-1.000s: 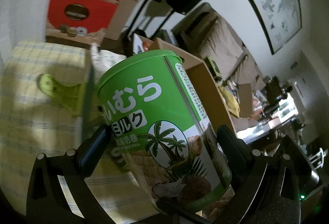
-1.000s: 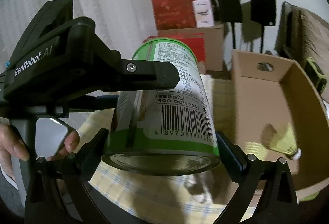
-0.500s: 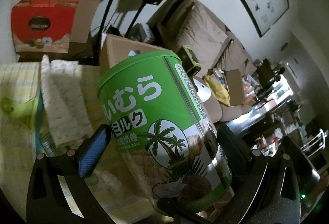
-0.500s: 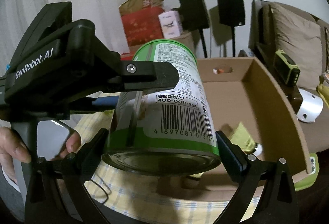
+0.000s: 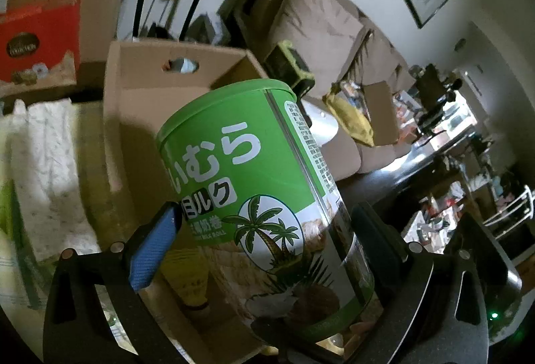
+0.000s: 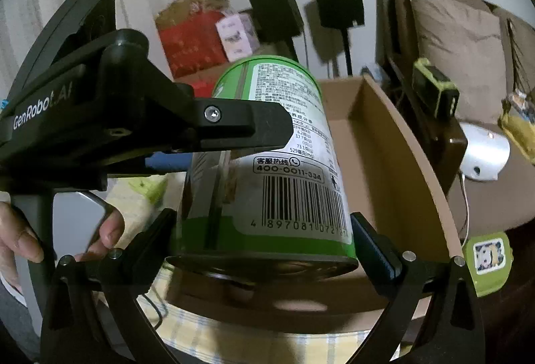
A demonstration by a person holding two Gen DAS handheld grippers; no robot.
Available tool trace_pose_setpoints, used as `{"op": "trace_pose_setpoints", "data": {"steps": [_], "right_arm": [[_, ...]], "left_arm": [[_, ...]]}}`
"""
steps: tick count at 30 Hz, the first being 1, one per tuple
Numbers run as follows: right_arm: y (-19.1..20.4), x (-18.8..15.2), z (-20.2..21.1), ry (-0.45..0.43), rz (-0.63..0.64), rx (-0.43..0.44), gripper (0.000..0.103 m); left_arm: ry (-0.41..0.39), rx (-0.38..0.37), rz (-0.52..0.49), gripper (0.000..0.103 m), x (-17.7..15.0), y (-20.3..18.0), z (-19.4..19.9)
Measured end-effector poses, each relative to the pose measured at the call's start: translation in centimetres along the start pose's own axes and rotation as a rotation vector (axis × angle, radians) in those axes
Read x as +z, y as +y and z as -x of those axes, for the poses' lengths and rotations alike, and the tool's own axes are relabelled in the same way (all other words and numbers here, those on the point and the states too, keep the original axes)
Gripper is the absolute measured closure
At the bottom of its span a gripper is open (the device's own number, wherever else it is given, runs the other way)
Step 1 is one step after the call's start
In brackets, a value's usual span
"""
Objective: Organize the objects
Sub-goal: 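Lift the green can with both grippers and carry it over the cardboard box, then lower the can into the box and open both grippers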
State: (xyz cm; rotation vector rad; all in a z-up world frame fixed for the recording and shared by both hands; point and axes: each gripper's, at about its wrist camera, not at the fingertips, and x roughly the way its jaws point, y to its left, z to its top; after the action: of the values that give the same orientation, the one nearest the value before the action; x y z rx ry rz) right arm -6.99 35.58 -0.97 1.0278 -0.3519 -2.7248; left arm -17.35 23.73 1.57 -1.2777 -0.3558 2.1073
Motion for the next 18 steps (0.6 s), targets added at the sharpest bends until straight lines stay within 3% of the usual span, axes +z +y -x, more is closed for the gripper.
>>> {"op": "trace_pose_setpoints", "data": {"steps": [9, 18], "right_arm": [[-1.0, -0.7, -3.1, 0.092, -0.005, 0.000, 0.002], [-0.9, -1.4, -3.1, 0.102, 0.065, -0.121, 0.003]], "left_arm": [[0.078, 0.000, 0.080, 0.002, -0.1, 3.0, -3.0], [0.091, 0.042, 0.031, 0.006, -0.1, 2.8, -3.5]]}}
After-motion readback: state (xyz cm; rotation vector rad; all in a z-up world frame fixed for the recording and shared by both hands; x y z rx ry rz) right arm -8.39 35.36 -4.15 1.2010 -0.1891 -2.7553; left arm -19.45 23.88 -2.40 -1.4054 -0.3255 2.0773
